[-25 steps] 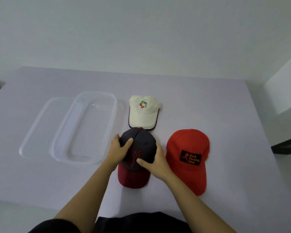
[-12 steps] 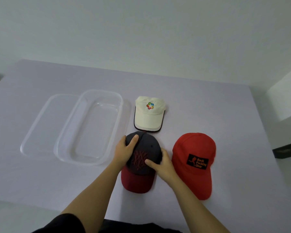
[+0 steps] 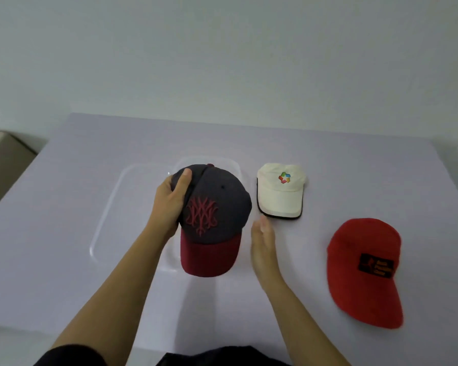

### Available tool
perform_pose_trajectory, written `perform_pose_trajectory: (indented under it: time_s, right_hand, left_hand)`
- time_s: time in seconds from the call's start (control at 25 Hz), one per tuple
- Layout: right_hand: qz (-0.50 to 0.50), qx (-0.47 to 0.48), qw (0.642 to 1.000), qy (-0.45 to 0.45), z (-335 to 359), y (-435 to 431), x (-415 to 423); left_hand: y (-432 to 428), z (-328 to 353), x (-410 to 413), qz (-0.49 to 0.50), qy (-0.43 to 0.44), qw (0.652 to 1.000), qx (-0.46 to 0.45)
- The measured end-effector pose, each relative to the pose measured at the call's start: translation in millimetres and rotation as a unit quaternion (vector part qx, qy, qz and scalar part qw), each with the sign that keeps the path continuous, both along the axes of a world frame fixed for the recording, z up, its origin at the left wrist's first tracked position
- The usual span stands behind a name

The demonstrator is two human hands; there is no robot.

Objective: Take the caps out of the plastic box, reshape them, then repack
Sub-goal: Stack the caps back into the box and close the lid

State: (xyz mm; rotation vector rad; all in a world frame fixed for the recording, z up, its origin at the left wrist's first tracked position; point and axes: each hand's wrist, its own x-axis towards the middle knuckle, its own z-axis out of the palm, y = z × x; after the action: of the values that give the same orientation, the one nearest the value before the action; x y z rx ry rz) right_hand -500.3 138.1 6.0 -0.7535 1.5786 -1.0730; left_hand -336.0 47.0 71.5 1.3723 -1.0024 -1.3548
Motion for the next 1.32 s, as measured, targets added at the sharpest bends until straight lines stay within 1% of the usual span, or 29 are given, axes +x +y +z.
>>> perform_pose_trajectory:
  time_s: [0.08, 0.12, 0.24, 0.36, 0.44, 0.52, 0.6, 0.64, 0.72, 0.76, 0.8, 0.88, 0.96, 1.16, 1.24, 1.32]
  right_hand:
    - [0.032, 0.049, 0.995, 0.08, -14, -4, 33]
    - [0.037, 0.057, 0.992, 0.104, -21, -5, 44]
    - [0.037, 0.07, 0.988, 0.135, -33, -4, 58]
    - [0.02, 0.114, 0.981, 0.155, -41, -3, 65]
    - [0.021, 0.119, 0.977, 0.175, -42, -4, 67]
    - [0.019, 0.113, 0.975, 0.19, -44, -5, 68]
    - [0.014, 0.115, 0.973, 0.201, -45, -6, 69]
    - [0.011, 0.12, 0.971, 0.205, -44, -6, 69]
    - [0.008, 0.123, 0.97, 0.212, -43, -5, 71]
    - [0.006, 0.124, 0.969, 0.216, -41, -5, 72]
    - [0.005, 0.124, 0.968, 0.219, -41, -5, 72]
    - [0.002, 0.122, 0.966, 0.228, -41, -7, 72]
    - [0.0, 0.123, 0.965, 0.233, -44, -7, 73]
    - [0.022, 0.118, 0.969, 0.217, -41, -6, 69]
    - [0.03, 0.084, 0.972, 0.219, -36, -6, 63]
    - [0.005, 0.036, 0.97, 0.239, -26, -6, 44]
  left_hand:
    - [-19, -6, 32, 0.015, -0.025, 0.999, 0.013]
    - [-28, -14, 42, 0.015, -0.038, 0.999, 0.023]
    - [-44, -42, 49, -0.006, -0.099, 0.994, 0.044]
    - [-47, -71, 38, -0.057, -0.171, 0.982, 0.064]
    - [-45, -88, 35, -0.088, -0.196, 0.972, 0.096]
    - [-45, -100, 38, -0.125, -0.206, 0.96, 0.146]
    - [-47, -102, 41, -0.16, -0.245, 0.942, 0.164]
    - [-49, -101, 40, -0.172, -0.28, 0.934, 0.14]
    - [-50, -97, 34, -0.201, -0.348, 0.914, 0.055]
    - [-49, -95, 30, -0.226, -0.379, 0.897, 0.025]
    - [-48, -93, 26, -0.257, -0.408, 0.876, 0.014]
    - [-41, -95, 22, -0.309, -0.453, 0.836, 0.034]
    - [-35, -98, 23, -0.326, -0.476, 0.815, 0.052]
    - [-30, -95, 23, -0.326, -0.501, 0.801, 0.041]
    - [-25, -82, 15, -0.296, -0.493, 0.818, 0.032]
    - [-19, -62, -5, -0.25, -0.477, 0.842, -0.019]
